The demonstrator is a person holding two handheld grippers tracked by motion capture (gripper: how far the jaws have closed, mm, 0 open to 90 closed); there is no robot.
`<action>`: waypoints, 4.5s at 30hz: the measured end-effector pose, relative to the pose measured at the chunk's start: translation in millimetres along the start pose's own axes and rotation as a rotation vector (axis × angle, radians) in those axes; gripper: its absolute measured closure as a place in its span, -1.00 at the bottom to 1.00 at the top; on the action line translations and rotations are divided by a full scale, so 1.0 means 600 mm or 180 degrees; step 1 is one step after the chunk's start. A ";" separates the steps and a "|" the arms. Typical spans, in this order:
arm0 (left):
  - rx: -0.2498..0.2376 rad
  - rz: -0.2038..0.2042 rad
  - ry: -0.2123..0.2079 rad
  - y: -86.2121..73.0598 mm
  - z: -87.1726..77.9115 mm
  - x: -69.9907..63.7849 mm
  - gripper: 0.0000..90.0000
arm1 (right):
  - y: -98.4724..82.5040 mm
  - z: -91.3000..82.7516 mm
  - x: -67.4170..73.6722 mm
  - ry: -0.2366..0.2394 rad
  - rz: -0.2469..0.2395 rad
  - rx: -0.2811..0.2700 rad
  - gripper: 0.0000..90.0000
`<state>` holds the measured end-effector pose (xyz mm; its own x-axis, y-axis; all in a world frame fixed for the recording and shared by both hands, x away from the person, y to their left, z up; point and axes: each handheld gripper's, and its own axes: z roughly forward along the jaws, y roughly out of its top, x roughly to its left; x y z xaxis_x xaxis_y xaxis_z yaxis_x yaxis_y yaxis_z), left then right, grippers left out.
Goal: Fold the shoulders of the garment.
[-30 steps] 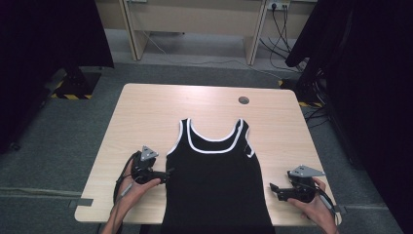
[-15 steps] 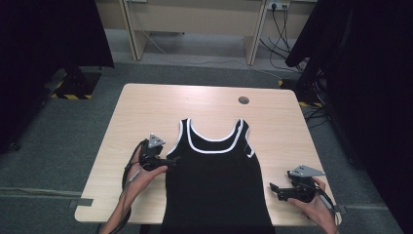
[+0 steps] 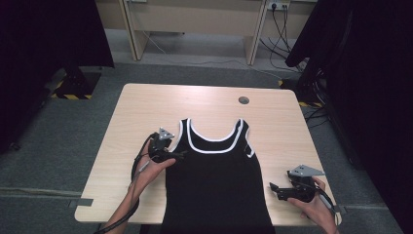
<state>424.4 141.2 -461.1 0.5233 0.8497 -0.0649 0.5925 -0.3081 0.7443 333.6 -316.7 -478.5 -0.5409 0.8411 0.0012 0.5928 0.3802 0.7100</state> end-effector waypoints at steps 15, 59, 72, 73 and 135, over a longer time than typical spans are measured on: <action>0.0016 -0.0013 0.0077 0.038 0.033 0.005 -0.69 | 0.002 0.002 -0.001 0.0003 -0.0001 0.0005 -0.71; 0.0282 0.0046 0.0180 0.105 0.133 0.010 0.82 | 0.003 0.004 -0.002 0.0016 -0.0021 -0.0004 -0.72; -0.0039 0.0111 -0.0138 0.127 0.069 -0.024 0.86 | 0.003 0.004 -0.002 0.0015 -0.0021 -0.0004 -0.72; -0.0069 0.0125 -0.0154 0.126 0.064 -0.029 0.86 | 0.003 0.004 -0.002 0.0015 -0.0021 -0.0004 -0.72; -0.0073 0.0128 -0.0536 0.093 0.046 -0.096 0.83 | 0.005 0.005 -0.001 0.0009 0.0001 0.0003 -0.72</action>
<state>444.2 63.1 -434.3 0.6426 0.7525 -0.1439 0.5560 -0.3289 0.7633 337.4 -315.1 -478.6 -0.5424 0.8401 0.0035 0.5935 0.3802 0.7094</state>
